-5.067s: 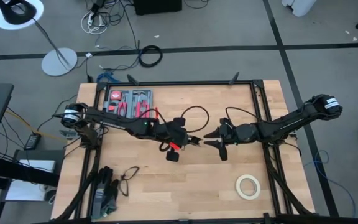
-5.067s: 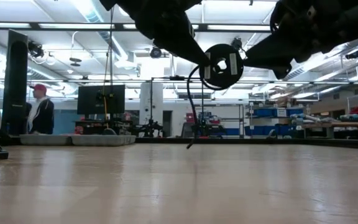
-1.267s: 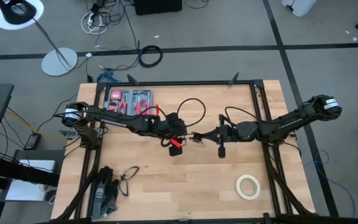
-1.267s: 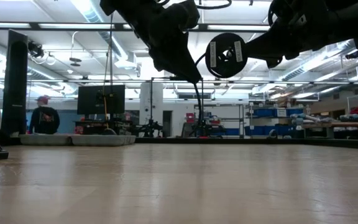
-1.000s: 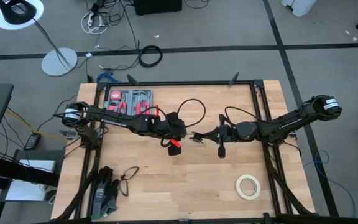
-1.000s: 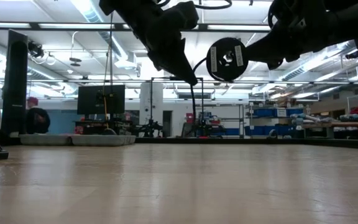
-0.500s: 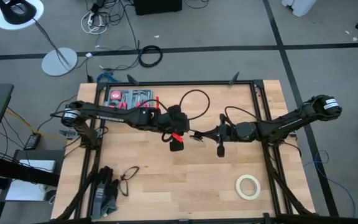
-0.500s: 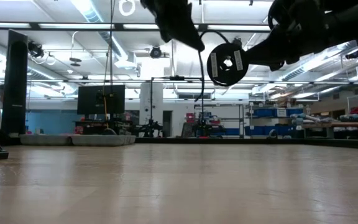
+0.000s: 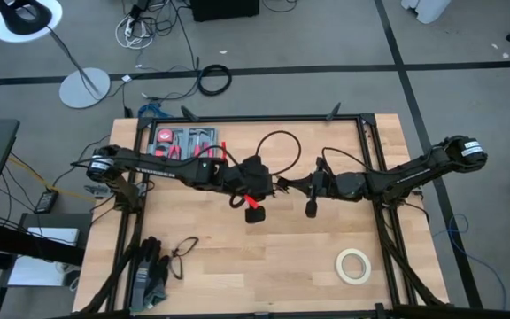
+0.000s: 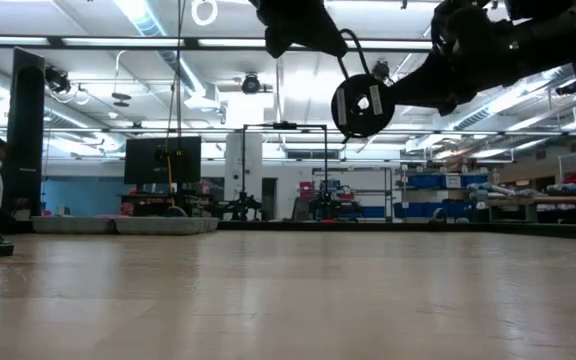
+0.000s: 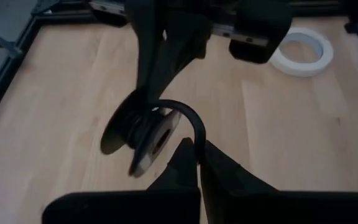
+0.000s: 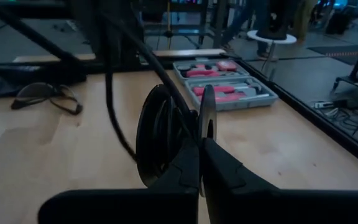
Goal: Coil cords
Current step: Uncoil the black wire from the spool
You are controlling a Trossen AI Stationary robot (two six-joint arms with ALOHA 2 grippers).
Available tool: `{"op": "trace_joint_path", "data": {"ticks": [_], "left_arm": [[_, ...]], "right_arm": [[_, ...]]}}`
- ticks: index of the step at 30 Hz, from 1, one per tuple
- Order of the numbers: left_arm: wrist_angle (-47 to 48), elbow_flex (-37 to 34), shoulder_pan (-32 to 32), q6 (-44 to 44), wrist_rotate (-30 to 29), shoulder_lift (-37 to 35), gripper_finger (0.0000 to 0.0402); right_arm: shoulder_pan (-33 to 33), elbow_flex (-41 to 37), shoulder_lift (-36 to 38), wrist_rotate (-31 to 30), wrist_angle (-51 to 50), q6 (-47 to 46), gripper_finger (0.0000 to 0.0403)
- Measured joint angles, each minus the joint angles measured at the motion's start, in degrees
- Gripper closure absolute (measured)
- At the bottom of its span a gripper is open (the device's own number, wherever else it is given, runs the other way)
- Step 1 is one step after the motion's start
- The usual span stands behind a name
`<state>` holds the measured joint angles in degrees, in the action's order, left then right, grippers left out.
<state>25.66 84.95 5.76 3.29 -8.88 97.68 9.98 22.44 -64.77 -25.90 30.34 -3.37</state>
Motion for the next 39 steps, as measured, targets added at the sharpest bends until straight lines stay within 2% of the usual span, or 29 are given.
{"op": "trace_joint_path", "data": {"ticks": [6, 13, 20, 24, 27, 37, 39], "left_arm": [[-2.47, 0.02, 0.14, 0.20, 1.30, 3.84, 0.0399], [-5.48, 0.02, 0.44, 0.22, 4.17, 9.41, 0.0395], [-3.71, 0.00, 2.44, 1.41, 4.57, 8.87, 0.0361], [-4.46, 0.02, 3.98, 1.51, 4.08, 8.84, 0.0345], [-6.18, 0.00, 4.15, 1.51, 2.33, 9.32, 0.0342], [-8.05, -0.07, 4.30, 2.19, 1.88, 9.45, 0.0341], [-8.70, -0.07, 4.62, 2.78, 1.83, 9.45, 0.0341]], "right_arm": [[0.00, -0.02, 0.00, -3.82, 1.08, 0.45, 0.0402], [0.04, -0.02, 0.00, -4.30, 0.97, 0.63, 0.0403], [0.11, -0.02, 0.00, -4.38, -0.54, 1.58, 0.0403], [0.09, -0.02, 0.00, -5.35, 1.79, 1.59, 0.0403], [0.55, -0.02, 0.00, -6.09, 3.76, 1.51, 0.0403], [2.48, -0.02, 0.07, -6.77, 10.59, 0.37, 0.0403], [3.08, -0.02, 0.07, -9.42, 10.09, 0.44, 0.0403]]}}
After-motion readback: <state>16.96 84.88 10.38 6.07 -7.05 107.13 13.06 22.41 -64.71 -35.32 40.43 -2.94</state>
